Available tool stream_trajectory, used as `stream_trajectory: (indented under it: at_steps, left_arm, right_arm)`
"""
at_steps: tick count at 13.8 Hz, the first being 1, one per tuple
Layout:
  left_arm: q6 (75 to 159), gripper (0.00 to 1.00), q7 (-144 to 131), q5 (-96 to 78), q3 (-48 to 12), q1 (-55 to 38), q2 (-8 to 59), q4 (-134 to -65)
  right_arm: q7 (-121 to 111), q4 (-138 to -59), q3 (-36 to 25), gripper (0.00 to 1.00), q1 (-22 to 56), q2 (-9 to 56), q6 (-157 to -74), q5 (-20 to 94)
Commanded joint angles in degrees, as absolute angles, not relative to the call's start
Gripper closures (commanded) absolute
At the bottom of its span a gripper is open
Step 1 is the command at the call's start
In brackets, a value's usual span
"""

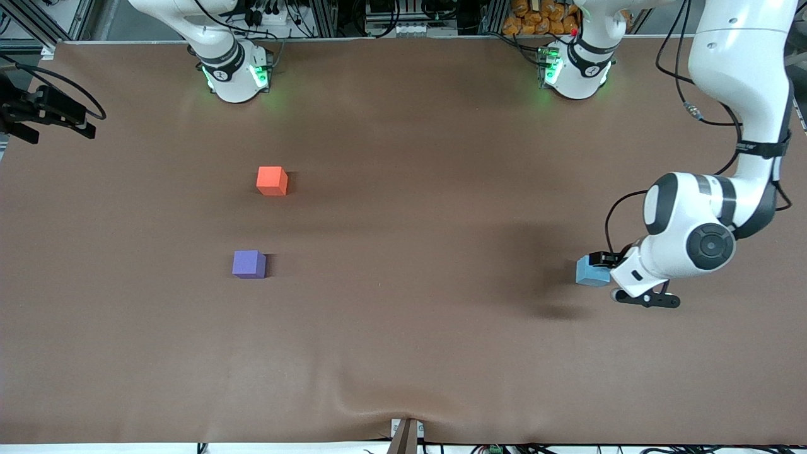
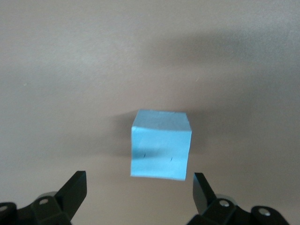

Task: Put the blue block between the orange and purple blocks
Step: 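Reach the left gripper down to the light-blue block, then close the left gripper on the light-blue block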

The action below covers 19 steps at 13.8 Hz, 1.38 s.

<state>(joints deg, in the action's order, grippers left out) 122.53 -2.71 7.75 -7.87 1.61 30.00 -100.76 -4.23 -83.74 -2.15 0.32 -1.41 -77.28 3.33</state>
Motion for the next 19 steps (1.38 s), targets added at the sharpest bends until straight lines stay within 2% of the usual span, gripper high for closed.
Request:
stream_trajectory:
  at_steps: [1, 10, 12, 13, 16, 19]
  left_arm:
    - [129.9, 0.0, -4.5, 9.1, -8.0, 1.7, 29.6, -106.3]
    - [136.5, 0.01, -3.5, 10.2, -8.1, 2.0, 35.1, -105.5]
    - [136.5, 0.96, -3.6, 9.7, -8.1, 2.1, 35.2, -105.4]
    - [136.5, 1.0, -3.5, 9.7, -8.1, 2.1, 35.2, -105.5]
    - [135.9, 1.0, -4.1, 9.6, -8.2, 2.3, 34.0, -104.2]
    - [129.3, 1.0, -6.7, 7.4, -9.1, 0.9, 33.3, -98.6]
  right_arm:
    - [-4.9, -83.7, -2.1, 0.0, 0.0, -2.0, -76.6, 3.0]
    - [-4.9, -83.7, -2.1, 0.0, 0.0, -2.0, -76.6, 3.0]
    - [-4.9, -83.8, -2.1, 0.0, 0.0, -2.0, -76.6, 3.1]
    - [-4.9, -83.7, -2.1, 0.0, 0.0, -2.0, -76.6, 3.1]
    - [-4.9, -83.8, -2.1, 0.0, 0.0, -2.0, -76.6, 3.1]
    - [-4.9, -83.7, -2.1, 0.0, 0.0, -2.0, -76.6, 3.1]
